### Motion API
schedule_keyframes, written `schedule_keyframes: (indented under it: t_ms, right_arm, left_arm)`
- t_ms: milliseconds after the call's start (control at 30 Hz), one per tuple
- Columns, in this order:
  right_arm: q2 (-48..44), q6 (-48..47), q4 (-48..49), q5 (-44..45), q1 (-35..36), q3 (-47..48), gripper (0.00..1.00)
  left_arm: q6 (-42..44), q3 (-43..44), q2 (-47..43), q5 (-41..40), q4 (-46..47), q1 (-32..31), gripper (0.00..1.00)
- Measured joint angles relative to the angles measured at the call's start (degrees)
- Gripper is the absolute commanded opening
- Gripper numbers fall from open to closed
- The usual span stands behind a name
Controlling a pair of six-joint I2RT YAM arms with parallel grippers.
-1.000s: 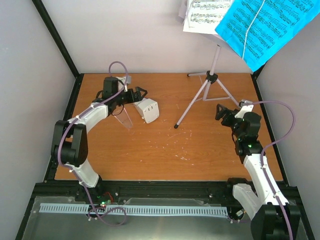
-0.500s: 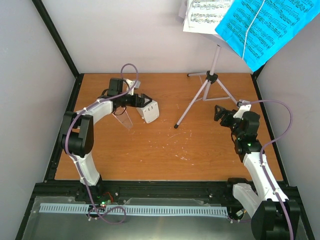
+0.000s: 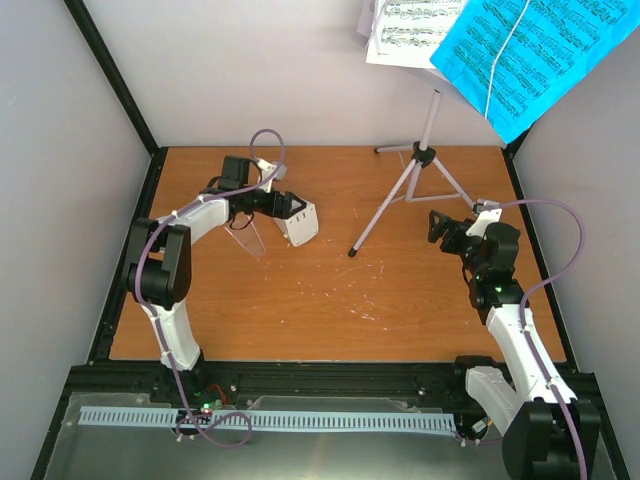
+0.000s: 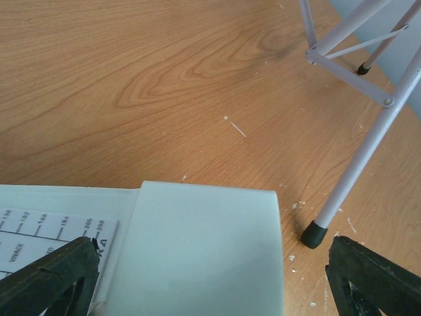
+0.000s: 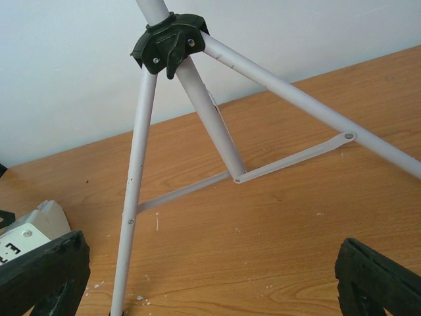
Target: Pack up the instrument practice props
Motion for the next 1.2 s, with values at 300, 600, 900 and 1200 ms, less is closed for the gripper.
schedule_keyframes:
  t_ms: [300, 600, 900, 1200]
  right_arm:
    - [0.0, -0.2, 0.02, -0.2, 0.0, 0.0, 1.0]
    - [0.0, -0.33, 0.04, -0.17, 0.0, -0.02, 1.0]
    - [0.0, -0.33, 0.24, -0.17, 0.0, -0.31, 1.0]
    - [0.31, -0.39, 0.44, -1.57, 0.0, -0.31, 1.0]
  left_arm:
    - [3.61, 1.01, 1.7, -2.91, -2.36, -0.33, 0.91]
    - [6.38, 0.94, 1.7, -2.84, -2.47, -1.84, 0.7]
    - [7.52, -4.28, -1.77, -2.71, -0.48, -2.51, 0.63]
    - [7.19, -17.84, -13.57, -4.76, 0.39, -9.88, 0.63]
